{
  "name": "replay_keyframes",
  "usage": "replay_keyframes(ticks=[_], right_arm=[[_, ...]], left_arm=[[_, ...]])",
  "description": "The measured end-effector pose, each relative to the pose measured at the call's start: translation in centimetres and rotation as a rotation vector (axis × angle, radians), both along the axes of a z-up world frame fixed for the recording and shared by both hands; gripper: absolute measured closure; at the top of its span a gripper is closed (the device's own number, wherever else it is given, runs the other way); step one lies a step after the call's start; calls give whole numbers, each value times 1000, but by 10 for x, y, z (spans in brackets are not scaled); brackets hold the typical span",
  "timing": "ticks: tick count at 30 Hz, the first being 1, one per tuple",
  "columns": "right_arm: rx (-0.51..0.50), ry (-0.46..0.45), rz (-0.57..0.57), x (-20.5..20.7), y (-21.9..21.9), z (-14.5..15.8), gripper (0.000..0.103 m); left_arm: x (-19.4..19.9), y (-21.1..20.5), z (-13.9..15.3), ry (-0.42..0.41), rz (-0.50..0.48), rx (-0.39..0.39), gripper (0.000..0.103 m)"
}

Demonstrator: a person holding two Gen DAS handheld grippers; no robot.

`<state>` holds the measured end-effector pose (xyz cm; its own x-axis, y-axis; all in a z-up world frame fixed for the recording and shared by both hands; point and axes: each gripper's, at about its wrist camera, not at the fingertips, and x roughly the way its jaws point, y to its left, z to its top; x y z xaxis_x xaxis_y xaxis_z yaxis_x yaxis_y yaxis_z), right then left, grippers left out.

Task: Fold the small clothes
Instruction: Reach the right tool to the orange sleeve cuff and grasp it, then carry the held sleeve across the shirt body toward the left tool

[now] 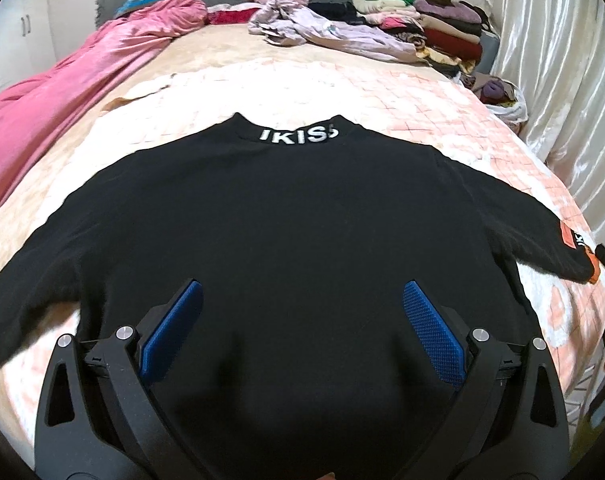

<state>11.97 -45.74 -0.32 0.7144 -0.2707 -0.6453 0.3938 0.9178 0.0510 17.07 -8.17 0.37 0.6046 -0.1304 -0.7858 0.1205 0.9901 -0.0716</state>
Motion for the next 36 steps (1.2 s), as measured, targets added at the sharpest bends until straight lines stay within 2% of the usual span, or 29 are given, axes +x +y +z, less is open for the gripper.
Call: replay_keyframes(ticks=[4,10,13,16,18,19,20,22,25,31,36], right_arm=[[-1,24,-127,3,-49,-7,4],[84,81,-218,9,-99,-24,5],[133,105,-221,14,-115,-34,28],[191,148,-229,23,-127,-46,38],[231,159,-228,26,-133,-55,40],[237,164,-225,28,-134,-57,45],[244,161,-210,29,-133,-59,55],[254,157,-174,32,-130,-61,61],[267,120,-131,34,-128,-58,86],[235,51,-78,32,-107,-32,91],[200,-18,-6,36,-73,4,91]], left_arm=[[21,-3,-7,23,-6,15,9],[47,-4,-14,21,6,39,9],[60,-5,-21,32,4,50,9],[71,-6,-28,39,4,67,9],[75,-4,-34,38,12,82,9],[77,-3,-37,37,13,84,9],[79,-2,-39,38,15,84,9],[80,1,-44,42,18,75,9],[80,6,-49,42,20,44,9],[75,14,-42,5,18,7,9],[69,27,-32,-31,36,5,9]])
